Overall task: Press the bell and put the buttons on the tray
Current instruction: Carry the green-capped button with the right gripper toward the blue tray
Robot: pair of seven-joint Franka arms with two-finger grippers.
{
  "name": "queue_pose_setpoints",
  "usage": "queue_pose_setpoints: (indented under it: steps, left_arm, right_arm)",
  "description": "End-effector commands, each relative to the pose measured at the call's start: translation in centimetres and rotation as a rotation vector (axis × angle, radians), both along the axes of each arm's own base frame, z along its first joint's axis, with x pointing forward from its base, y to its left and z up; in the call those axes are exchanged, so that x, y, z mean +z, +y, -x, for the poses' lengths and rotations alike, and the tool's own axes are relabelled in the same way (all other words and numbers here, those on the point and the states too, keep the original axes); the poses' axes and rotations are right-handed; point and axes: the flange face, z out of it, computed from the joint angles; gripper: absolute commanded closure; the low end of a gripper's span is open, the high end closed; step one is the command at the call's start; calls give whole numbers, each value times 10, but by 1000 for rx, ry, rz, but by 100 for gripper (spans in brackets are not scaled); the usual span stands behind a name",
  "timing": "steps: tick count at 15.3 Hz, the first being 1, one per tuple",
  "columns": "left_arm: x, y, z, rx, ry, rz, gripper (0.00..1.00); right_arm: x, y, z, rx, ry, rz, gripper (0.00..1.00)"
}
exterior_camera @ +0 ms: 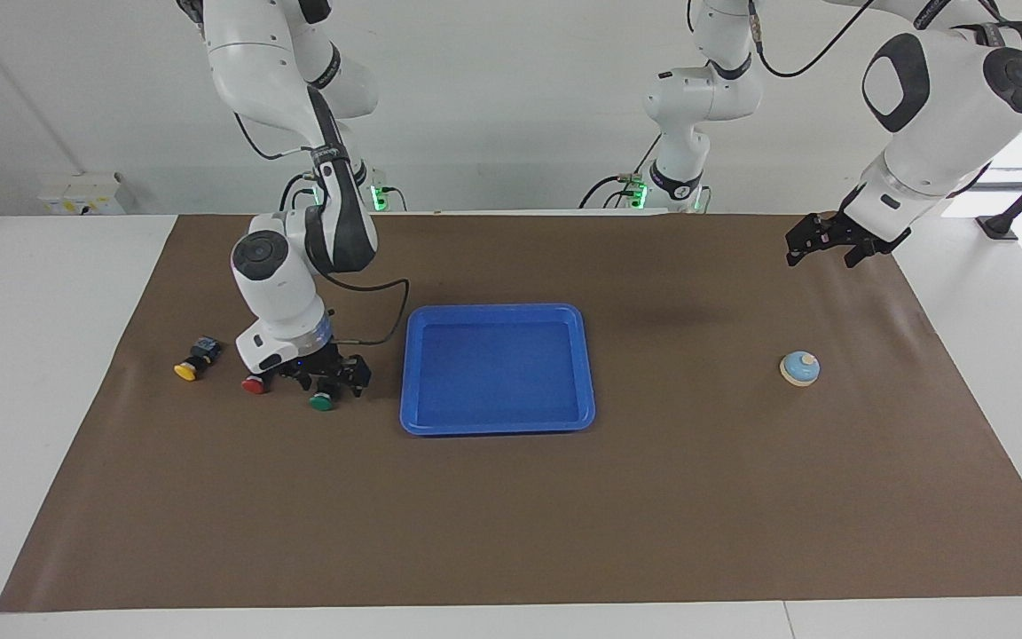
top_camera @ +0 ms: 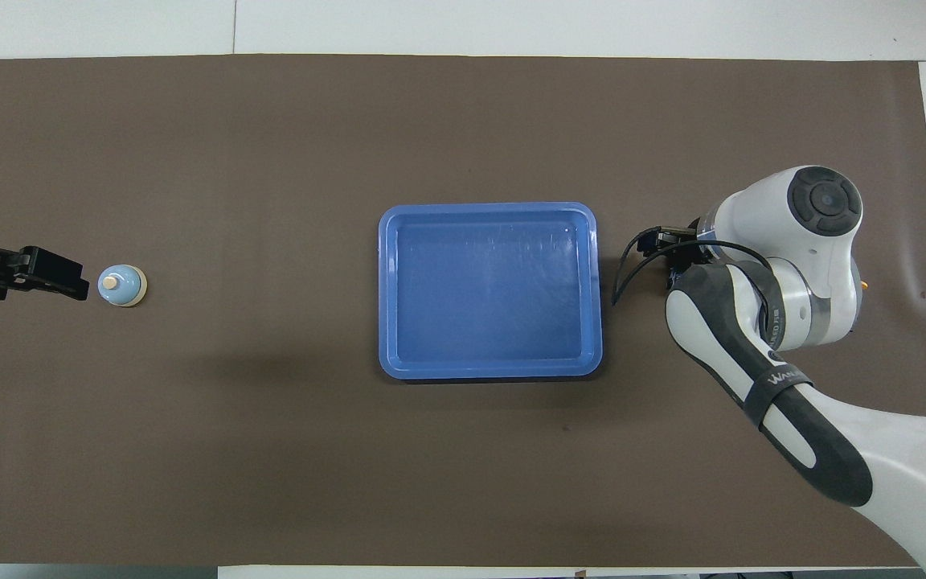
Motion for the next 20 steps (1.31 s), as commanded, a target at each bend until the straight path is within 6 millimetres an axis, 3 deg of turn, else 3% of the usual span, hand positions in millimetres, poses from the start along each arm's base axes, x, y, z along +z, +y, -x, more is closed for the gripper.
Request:
queue_pose_setpoints:
  steps: [1,5,6,8,11,16,19,20]
  left_arm:
    - [5,-4,1,9,-6,2,0]
    - [21,-1,7,15,-37,3,0]
    - [21,-1,7,12,-37,3,0]
    - [32,-6,5,-8,-48,-9,0]
    - [54,-23,4,-44,-49,-50,0]
    - [53,-27,4,-55,-54,-70,0]
    - [61,-29,2,-48,-92,-43,0]
    - [65,-29,1,-46,-113,-33,0]
  right_arm:
    - [-7,-4,0,-16,0,11,0]
    - [-10,-5,5,-8,33,18,0]
    - [-11,-4,7,-1,43,23,5]
    - [-10,-6,7,19,44,43,30]
    - [-11,-6,8,31,48,43,96]
    - [0,-3,4,31,65,47,100]
    - [52,18,-16,22,89,44,100]
    - [71,46,-19,6,96,47,100]
